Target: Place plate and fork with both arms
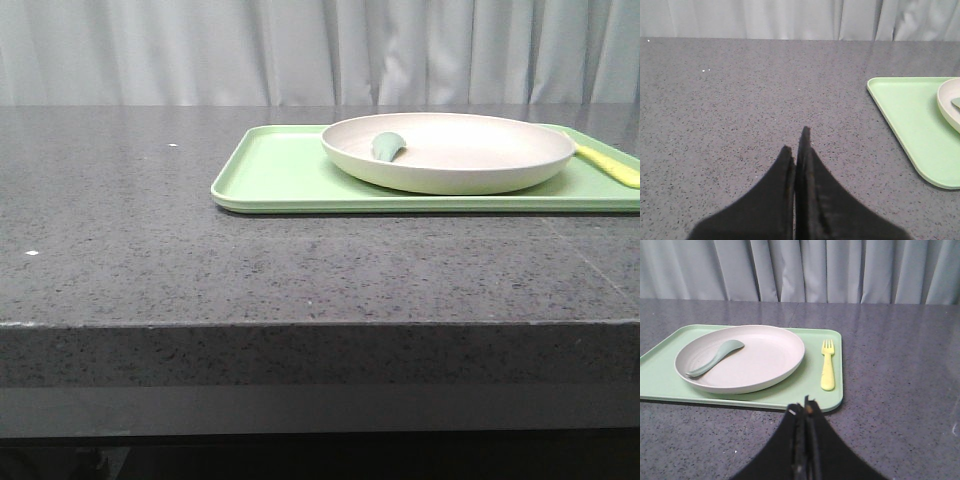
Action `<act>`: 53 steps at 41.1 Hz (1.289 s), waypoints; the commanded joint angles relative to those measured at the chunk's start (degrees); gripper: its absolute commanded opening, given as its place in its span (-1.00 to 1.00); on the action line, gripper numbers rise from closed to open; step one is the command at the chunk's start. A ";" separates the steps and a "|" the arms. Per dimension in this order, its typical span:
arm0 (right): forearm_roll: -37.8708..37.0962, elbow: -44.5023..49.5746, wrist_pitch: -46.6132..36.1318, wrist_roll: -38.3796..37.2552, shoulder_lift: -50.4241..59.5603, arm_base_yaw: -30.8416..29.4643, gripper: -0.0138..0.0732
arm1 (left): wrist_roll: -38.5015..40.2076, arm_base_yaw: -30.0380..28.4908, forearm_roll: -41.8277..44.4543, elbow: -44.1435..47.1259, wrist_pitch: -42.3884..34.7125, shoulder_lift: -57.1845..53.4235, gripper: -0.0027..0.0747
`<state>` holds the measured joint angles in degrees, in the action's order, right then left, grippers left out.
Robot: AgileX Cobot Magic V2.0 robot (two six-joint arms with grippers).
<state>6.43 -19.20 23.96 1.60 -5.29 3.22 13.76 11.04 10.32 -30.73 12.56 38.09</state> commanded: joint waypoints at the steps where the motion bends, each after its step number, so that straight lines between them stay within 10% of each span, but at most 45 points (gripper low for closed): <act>1: 0.08 -1.55 -4.89 0.32 -0.57 -0.15 -0.84 | -1.63 0.04 -1.54 -1.67 -5.30 -0.07 -0.98; 8: 0.08 -1.55 -4.89 0.32 -0.57 -0.15 -0.84 | -12.91 -0.06 -10.73 -1.36 -7.22 -0.18 -0.98; 34: 0.08 -1.55 -4.89 0.32 -0.57 -0.15 -0.84 | -13.76 -10.39 -10.72 27.06 -15.02 -28.40 -0.98; 53: 0.08 -1.55 -4.89 0.32 -0.69 -0.15 -0.84 | -13.76 -10.66 -10.72 31.28 -11.94 -39.70 -0.98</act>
<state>6.43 -19.20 23.92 1.60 -5.29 3.22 0.00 0.40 0.00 0.36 4.27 -0.34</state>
